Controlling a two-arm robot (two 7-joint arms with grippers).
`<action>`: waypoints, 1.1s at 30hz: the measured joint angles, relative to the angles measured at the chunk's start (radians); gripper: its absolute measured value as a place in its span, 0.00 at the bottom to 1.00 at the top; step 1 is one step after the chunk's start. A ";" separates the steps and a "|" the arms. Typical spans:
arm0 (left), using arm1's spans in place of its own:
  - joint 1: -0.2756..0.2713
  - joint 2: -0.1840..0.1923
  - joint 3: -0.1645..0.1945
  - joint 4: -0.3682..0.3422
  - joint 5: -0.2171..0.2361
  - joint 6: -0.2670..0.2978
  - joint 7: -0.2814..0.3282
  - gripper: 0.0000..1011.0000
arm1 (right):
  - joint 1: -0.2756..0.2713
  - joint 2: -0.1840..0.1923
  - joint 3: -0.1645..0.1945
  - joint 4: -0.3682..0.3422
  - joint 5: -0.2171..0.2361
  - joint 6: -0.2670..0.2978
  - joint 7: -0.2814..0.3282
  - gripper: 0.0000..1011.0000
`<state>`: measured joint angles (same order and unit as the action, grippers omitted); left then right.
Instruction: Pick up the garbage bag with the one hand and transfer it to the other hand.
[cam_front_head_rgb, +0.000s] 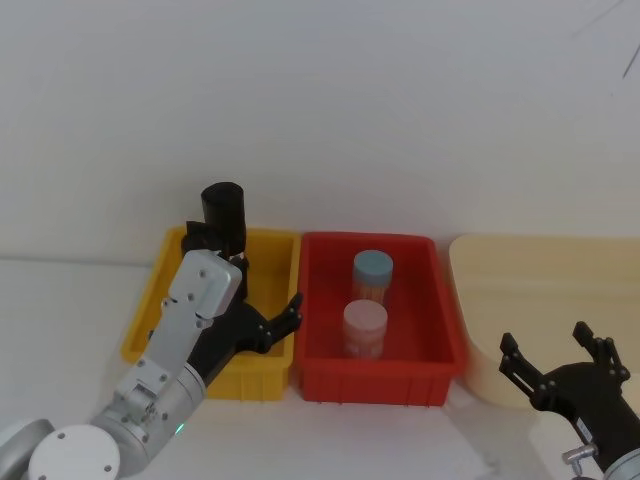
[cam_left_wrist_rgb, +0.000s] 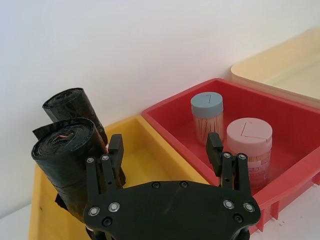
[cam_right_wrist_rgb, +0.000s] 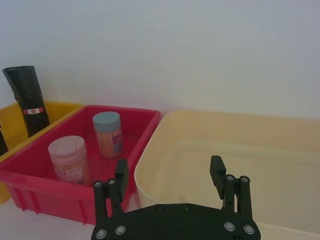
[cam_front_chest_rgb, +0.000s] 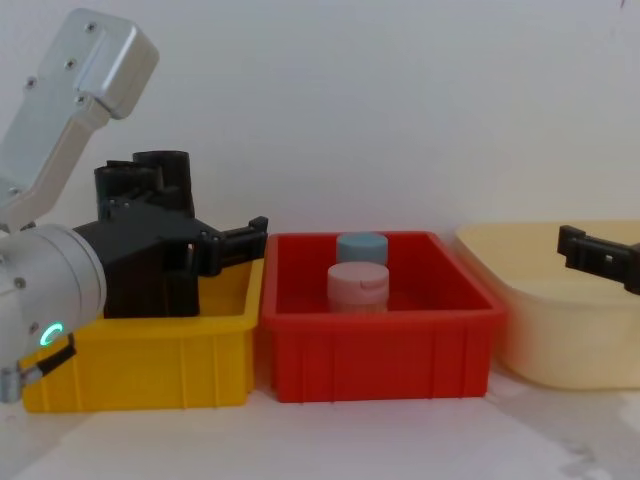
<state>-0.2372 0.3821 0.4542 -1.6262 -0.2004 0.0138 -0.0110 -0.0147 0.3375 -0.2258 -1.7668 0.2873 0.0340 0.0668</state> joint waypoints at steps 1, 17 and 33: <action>0.000 0.000 0.000 0.000 0.000 0.000 0.000 0.99 | 0.000 0.000 0.000 0.000 0.000 0.000 0.000 0.99; -0.001 -0.002 0.001 0.000 0.000 0.000 -0.005 0.99 | 0.000 0.000 0.000 0.000 0.000 0.000 0.000 0.99; 0.032 0.013 0.017 -0.070 -0.017 0.060 -0.059 0.99 | 0.000 0.000 0.000 0.000 0.000 0.000 0.000 0.99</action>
<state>-0.2055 0.3952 0.4712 -1.6964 -0.2172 0.0734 -0.0699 -0.0147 0.3375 -0.2258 -1.7668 0.2874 0.0340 0.0668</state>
